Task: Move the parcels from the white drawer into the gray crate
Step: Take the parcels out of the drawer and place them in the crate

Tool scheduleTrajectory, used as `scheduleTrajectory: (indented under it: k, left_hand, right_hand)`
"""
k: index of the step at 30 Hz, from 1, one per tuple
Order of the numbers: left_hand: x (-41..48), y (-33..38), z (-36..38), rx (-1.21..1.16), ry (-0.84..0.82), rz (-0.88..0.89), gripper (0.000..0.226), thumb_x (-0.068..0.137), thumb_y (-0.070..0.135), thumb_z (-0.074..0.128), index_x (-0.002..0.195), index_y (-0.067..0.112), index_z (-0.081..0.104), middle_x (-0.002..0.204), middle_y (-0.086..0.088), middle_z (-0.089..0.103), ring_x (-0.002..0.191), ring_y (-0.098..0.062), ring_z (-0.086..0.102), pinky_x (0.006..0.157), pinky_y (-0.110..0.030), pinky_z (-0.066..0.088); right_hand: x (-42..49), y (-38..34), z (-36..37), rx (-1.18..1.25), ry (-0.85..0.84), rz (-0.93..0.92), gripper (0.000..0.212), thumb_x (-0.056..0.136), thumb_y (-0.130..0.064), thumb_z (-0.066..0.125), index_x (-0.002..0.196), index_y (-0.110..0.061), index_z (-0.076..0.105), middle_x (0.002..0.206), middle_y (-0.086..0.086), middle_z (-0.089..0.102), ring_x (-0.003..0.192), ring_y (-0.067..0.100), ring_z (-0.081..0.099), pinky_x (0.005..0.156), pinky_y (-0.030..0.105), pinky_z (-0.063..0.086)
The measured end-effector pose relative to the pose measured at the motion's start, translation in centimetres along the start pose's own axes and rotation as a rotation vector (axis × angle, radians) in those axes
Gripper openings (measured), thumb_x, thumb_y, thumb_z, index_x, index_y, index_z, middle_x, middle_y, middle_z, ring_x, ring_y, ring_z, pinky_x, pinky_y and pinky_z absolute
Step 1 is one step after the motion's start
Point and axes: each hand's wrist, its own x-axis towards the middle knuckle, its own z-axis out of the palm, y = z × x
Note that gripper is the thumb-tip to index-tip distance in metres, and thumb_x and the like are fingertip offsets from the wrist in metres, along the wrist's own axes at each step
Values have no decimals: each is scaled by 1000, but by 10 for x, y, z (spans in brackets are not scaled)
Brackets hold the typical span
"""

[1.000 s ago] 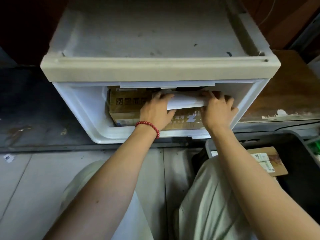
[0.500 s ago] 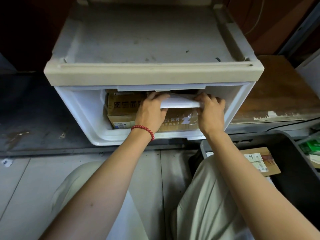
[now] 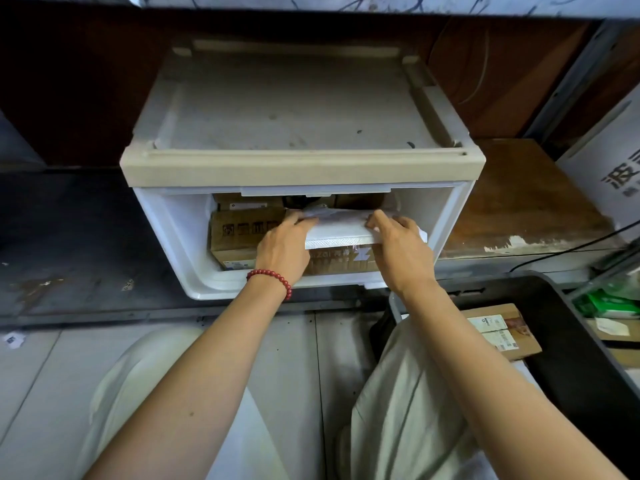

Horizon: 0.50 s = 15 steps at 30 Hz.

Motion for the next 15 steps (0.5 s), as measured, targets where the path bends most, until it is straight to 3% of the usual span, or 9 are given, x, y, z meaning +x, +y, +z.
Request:
scheduleTrajectory:
  k: [4, 8, 15]
  left_hand:
    - [-6, 5, 0, -72, 16, 44, 72, 79, -19, 42, 138, 22, 50, 144, 1, 47, 124, -25, 52, 103, -36, 44]
    - [-11, 11, -4, -106, 69, 98, 73, 76, -21, 41, 136, 19, 52, 140, 1, 49, 119, -24, 54, 101, -36, 46]
    - [-29, 7, -24, -119, 95, 117, 67, 80, -20, 46, 135, 16, 53, 137, 0, 52, 118, -21, 55, 102, -29, 44]
  right_hand:
    - [3, 3, 7, 51, -2, -11, 52, 91, 4, 47, 136, -22, 48, 137, 0, 54, 137, 30, 31, 88, 45, 48]
    - [4, 4, 11, 69, 23, 28, 62, 90, 11, 43, 144, -19, 45, 147, 5, 46, 142, 35, 25, 110, 47, 35]
    - [-16, -6, 2, 135, 110, -64, 56, 91, 9, 49, 143, -15, 47, 147, 7, 45, 145, 33, 19, 111, 47, 32]
